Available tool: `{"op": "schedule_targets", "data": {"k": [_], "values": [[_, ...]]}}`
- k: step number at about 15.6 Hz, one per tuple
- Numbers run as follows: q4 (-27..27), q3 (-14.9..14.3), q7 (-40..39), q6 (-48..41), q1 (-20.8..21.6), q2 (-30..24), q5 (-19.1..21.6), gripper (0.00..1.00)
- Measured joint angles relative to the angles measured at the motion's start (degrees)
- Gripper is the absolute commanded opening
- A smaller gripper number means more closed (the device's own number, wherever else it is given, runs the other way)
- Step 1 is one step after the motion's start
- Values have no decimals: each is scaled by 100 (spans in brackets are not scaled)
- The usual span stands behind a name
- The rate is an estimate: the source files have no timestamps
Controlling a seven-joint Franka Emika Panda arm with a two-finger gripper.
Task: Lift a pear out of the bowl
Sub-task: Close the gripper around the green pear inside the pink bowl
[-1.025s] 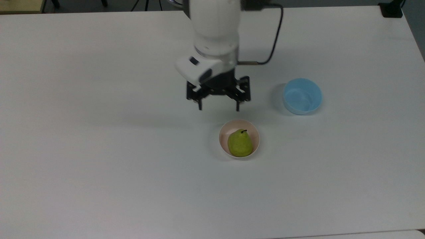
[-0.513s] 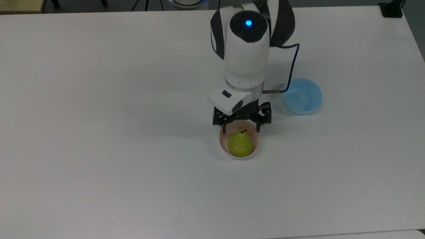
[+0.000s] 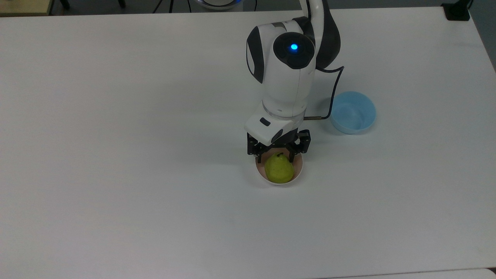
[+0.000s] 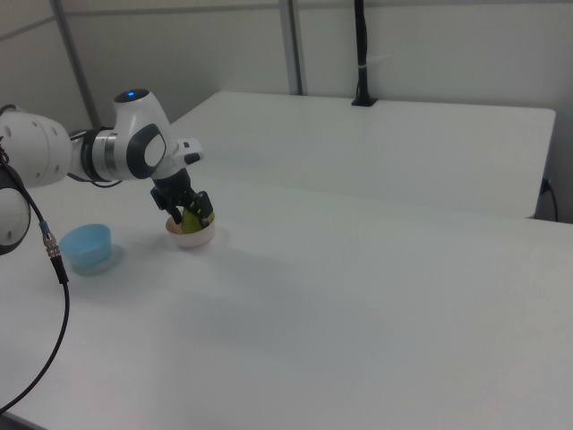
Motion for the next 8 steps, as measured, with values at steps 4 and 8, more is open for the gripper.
{"op": "schedule_targets", "data": {"k": [4, 8], "values": [[23, -1, 0, 1, 5, 25, -69, 35], [38, -4, 34, 1, 5, 29, -69, 27]]}}
